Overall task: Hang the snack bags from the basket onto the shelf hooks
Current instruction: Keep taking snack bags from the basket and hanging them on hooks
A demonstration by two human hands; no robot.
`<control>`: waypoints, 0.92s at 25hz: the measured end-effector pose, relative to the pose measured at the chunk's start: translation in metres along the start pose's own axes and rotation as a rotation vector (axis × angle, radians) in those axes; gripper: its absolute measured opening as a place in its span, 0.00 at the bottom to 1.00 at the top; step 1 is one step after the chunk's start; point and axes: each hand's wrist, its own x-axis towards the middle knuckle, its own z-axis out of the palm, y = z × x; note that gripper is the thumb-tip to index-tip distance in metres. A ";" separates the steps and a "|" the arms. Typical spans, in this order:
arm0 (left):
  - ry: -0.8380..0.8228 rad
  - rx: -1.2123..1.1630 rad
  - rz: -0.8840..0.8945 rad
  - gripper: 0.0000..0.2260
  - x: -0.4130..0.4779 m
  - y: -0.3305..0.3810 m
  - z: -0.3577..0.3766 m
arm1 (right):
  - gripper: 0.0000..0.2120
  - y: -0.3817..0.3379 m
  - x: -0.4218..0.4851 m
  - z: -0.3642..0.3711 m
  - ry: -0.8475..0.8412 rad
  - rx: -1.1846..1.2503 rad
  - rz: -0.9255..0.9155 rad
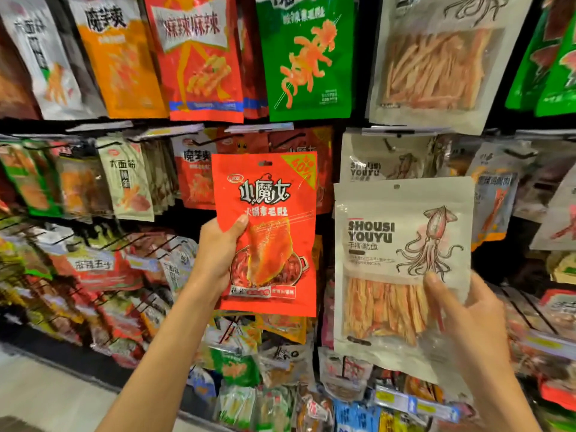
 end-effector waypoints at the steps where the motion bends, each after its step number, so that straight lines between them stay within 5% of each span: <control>1: -0.016 -0.020 -0.009 0.06 0.007 0.000 0.000 | 0.06 -0.001 0.002 0.002 0.016 0.002 -0.010; 23: -0.226 -0.075 -0.117 0.08 0.073 0.005 0.003 | 0.07 -0.023 -0.004 0.053 0.192 -0.075 -0.070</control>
